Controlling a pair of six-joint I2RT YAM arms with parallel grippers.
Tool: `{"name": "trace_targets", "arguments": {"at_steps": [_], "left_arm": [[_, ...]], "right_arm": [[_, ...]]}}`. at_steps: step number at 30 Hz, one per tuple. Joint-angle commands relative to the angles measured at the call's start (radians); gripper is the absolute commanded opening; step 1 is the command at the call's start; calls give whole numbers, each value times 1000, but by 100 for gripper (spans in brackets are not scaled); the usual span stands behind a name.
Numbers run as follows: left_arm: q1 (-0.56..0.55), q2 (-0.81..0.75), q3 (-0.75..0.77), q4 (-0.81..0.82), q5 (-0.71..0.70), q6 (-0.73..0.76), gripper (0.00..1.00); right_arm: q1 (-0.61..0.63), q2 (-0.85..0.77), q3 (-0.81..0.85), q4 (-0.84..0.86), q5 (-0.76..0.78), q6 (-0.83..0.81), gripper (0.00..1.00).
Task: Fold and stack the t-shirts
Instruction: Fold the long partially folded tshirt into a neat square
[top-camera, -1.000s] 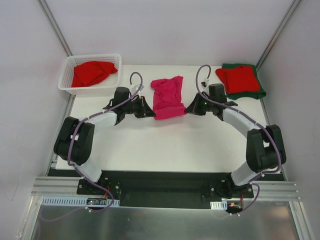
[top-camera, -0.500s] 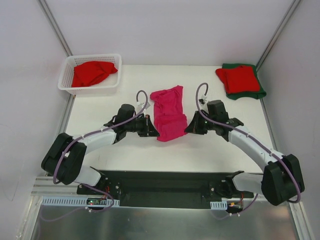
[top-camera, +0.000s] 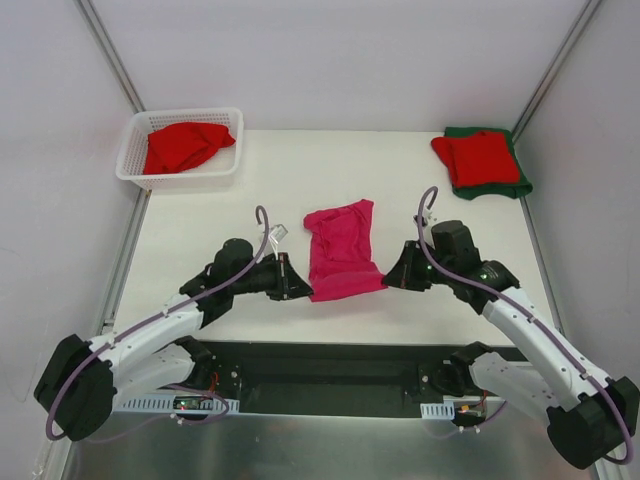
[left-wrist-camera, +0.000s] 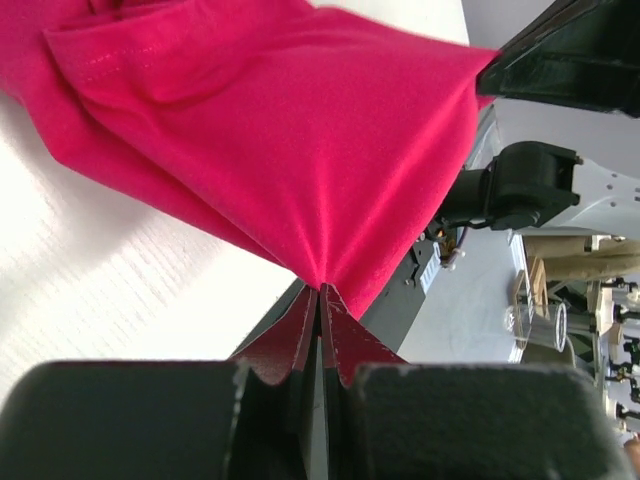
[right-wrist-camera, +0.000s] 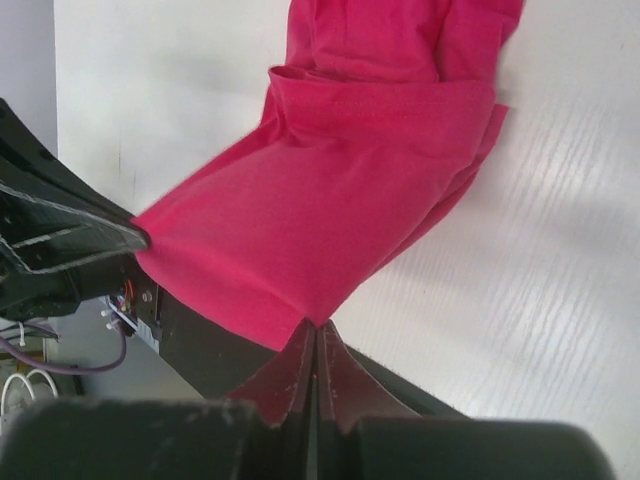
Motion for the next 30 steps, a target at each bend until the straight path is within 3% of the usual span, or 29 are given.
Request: {"name": "trace_targets", "arguments": {"at_steps": [1,13,24,30], "left_arm": [[-3,-95,21,-101,-74,-11,0],[38,175,392,-160,-65,132,0],[233,517,636,-112,20,250,0],[284,722,714,-43,72,259,0]], "right_arm": [[2,-26,55,-93,66,-12,1],[-27,213,320,-15,125,-101,1],[-115,623,564,198,14,-147,1],[-156,855,658,287,-24,-147,1]]}}
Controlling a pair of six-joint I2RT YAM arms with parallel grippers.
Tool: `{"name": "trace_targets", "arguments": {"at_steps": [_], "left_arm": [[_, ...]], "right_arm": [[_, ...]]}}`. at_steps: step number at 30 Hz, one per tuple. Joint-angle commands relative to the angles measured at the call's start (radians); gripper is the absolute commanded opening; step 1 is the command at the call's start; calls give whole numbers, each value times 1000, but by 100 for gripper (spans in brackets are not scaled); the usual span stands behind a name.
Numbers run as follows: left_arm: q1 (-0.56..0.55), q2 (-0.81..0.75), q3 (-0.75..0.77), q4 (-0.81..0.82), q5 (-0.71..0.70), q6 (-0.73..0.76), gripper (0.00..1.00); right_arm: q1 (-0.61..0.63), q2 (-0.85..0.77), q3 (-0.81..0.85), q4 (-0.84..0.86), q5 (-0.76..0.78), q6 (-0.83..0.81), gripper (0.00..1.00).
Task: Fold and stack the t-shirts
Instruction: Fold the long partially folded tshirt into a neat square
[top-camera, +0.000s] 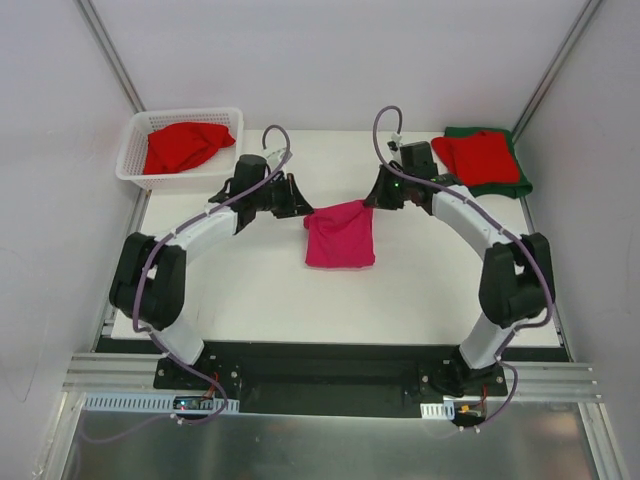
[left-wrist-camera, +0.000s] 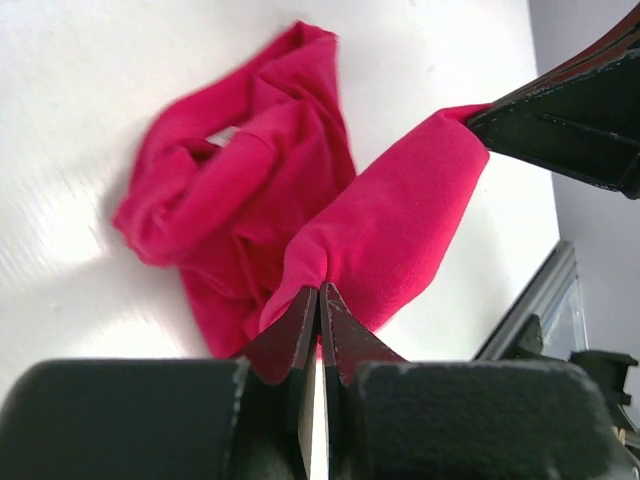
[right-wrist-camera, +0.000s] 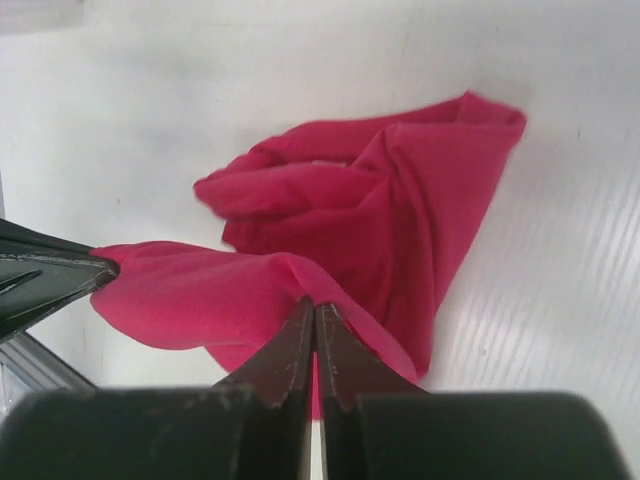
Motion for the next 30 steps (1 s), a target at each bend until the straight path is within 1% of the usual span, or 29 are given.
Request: {"name": "trace_targets", "arguments": {"at_steps": [1,6,9,16,17,18,19,20,21,22,23,24,26,28,30], "left_arm": [[30,126,76,88,69,39,0],[50,259,125,137,95,27,0],[60,311,145,159,105,21,0],[72,364,179,176,119,15,0],[73,362,179,176,119,15,0],[75,358,180,176,117,15,5],[76,358,180,174,119,15,17],[76,349,180,174,123,15,26],[78,344,180,171,123,15,35],[78,336,180,167,123,16,44],[78,313,177,157,120,22,57],[79,298,174,150,111,25,62],[81,249,168,134,103,33,68],[86,211,162,122,97,36,69],[89,146,156,96,86,45,73]], "right_arm": [[-32,120,74,119,-53,-16,1],[-59,190,73,166,-45,-5,1],[-71,227,68,183,-47,-5,1],[-84,273,70,213,-50,-9,1],[-85,276,73,216,-51,-10,4],[-87,279,74,216,-51,-10,22],[-88,279,77,219,-53,-11,32],[-91,281,79,217,-53,-13,41],[-91,276,80,217,-51,-11,55],[-93,266,80,217,-48,-16,60],[-94,258,80,217,-45,-17,62],[-96,249,79,217,-38,-17,66],[-99,215,79,213,-30,-25,67],[-102,189,79,205,-24,-29,68],[-105,146,79,185,-18,-45,70]]}}
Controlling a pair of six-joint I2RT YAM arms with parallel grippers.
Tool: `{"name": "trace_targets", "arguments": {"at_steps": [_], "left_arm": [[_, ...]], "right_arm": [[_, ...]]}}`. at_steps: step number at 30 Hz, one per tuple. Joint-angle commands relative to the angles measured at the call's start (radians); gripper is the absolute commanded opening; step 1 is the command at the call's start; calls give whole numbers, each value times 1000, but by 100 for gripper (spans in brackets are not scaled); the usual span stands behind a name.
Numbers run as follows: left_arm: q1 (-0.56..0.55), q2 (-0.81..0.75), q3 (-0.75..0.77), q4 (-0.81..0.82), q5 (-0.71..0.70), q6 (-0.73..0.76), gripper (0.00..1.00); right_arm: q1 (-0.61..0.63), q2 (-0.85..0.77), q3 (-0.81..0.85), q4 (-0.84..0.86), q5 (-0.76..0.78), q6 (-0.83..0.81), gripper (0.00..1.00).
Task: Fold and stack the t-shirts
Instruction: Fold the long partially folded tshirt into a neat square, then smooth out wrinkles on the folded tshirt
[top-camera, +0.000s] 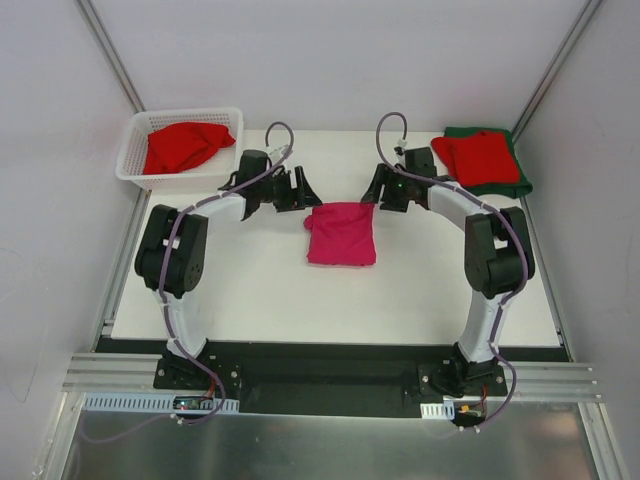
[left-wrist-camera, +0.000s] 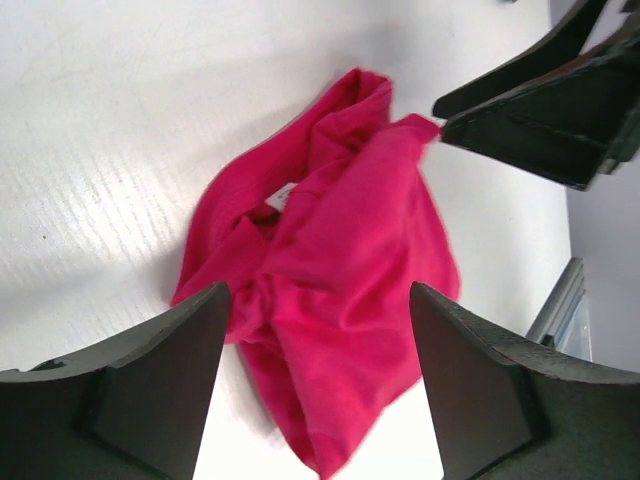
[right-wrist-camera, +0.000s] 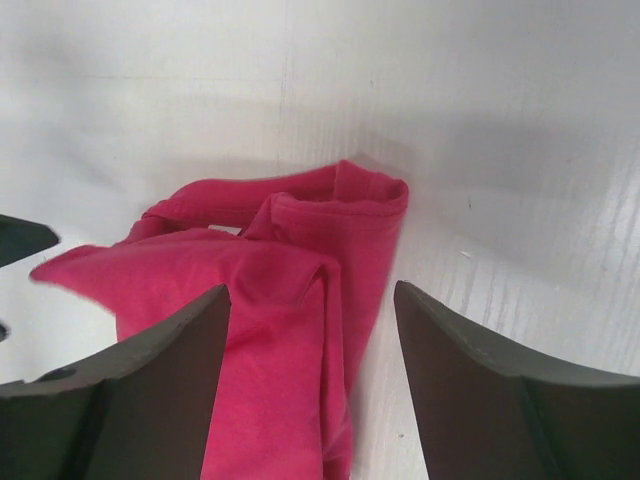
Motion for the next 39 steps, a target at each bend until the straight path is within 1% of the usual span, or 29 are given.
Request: {"name": "trace_targets", "arguments": {"at_steps": [1,3,6,7,8,9,10,11,12,13,14,17,21,23,26,29,34,35,38,39], "left_arm": [[18,-190,-1,-22,-18,35,74],[21,-259,-10,-52,-29,47,77],[24,-341,-32,-88,-39,66,78],[25,-359,-48,-101,-35,67,77],[24,-388,-59,-104,-27,67,71],[24,-401,-71,-103,-18,61,67],[25,-405,-90,-103,0,49,48],[21,-410,-99,-101,28,44,35],[18,-410,-108,-101,34,41,24],[18,-408,-134,-89,34,35,6],[15,-405,-147,-79,48,31,0],[10,-384,-200,23,101,-9,0],[-5,-309,-210,150,172,-69,0],[-11,-254,-193,204,192,-98,0],[-31,-185,-139,221,221,-111,0],[-44,-117,-95,277,261,-149,0],[-51,1,-41,441,329,-262,0],[-53,18,-29,454,344,-275,0],[-54,88,19,504,373,-316,0],[-57,105,43,511,379,-324,0]], "right_arm": [[-6,-140,38,-7,22,-41,71],[-7,-189,28,-28,29,-51,72],[-6,-260,-1,-44,25,-57,72],[-7,-278,-9,-53,17,-55,72],[-7,-293,-29,-56,-4,-58,72],[-9,-324,-40,-58,-13,-57,63],[-6,-336,-56,-59,-23,-55,56],[-7,-349,-84,-58,-36,-55,38],[-7,-369,-101,-58,-46,-54,25],[-7,-375,-116,-56,-56,-45,11],[-7,-382,-129,-55,-73,-41,1],[-9,-412,-205,-24,-121,-15,1],[-7,-429,-302,19,-174,18,1],[-4,-436,-322,36,-187,28,1],[-1,-447,-347,48,-208,47,1],[7,-442,-360,64,-242,58,1],[23,-433,-371,100,-294,69,1],[25,-426,-374,106,-312,72,1],[25,-386,-385,172,-369,107,1],[25,-377,-394,218,-385,121,1]]}}
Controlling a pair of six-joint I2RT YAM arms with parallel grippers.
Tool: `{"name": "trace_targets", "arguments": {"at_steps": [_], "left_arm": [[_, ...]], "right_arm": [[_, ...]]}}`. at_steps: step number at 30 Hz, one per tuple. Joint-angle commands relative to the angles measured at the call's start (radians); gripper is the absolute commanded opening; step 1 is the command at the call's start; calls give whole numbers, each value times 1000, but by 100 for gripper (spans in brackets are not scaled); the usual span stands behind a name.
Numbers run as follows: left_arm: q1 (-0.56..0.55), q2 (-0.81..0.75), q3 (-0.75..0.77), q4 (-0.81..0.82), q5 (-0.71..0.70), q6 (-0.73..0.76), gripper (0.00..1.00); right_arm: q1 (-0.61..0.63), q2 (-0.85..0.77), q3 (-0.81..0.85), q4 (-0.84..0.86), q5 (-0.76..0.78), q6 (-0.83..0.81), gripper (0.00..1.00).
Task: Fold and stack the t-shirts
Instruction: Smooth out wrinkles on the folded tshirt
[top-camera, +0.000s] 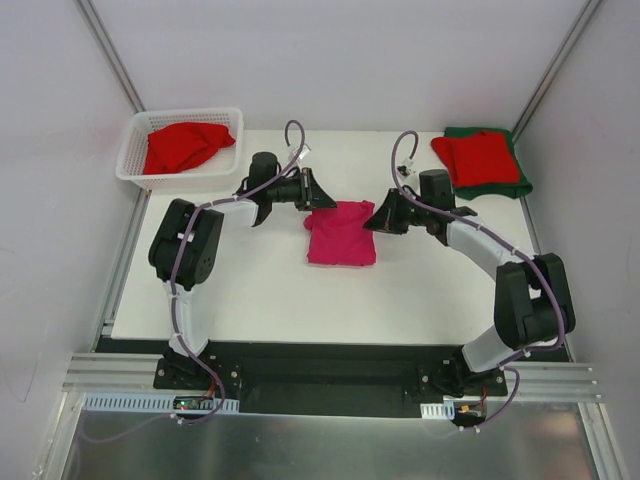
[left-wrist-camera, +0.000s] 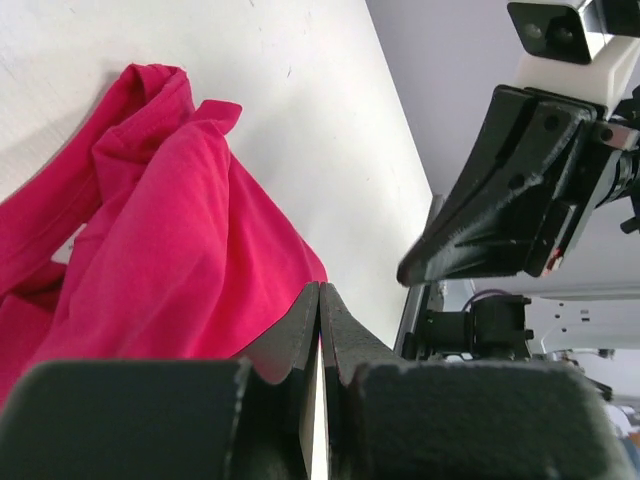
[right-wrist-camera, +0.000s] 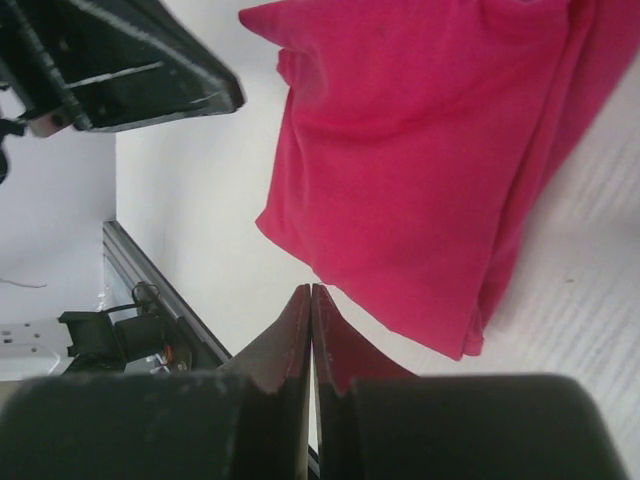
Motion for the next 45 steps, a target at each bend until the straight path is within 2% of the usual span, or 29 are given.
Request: {"name": "trace_targets", "arguments": {"at_steps": [1,9,14,24,33,41,45], "left_arm": [[-10,88,91,148,87,-88,0],[-24,191,179,188,134,-139,0],[-30,212,181,226,159,-170,0],[-54,154,99,236,190,-176,0],[-79,129,20,251,157,-165,0],[-79,212,55,289,147,-187,0],[-77,269,101,289,145,-196,0]], "right_arm": [[8,48,-25,156,-130,72,1],[30,157,-17,245,-187,114,1],[37,210,4,279,-215,135,1],[62,220,3,278,-224,145,1],[74,204,-29,278,-215,143,1],[76,243,-86,320,-195,140,1],[74,322,-97,369,-198,161,1]]}}
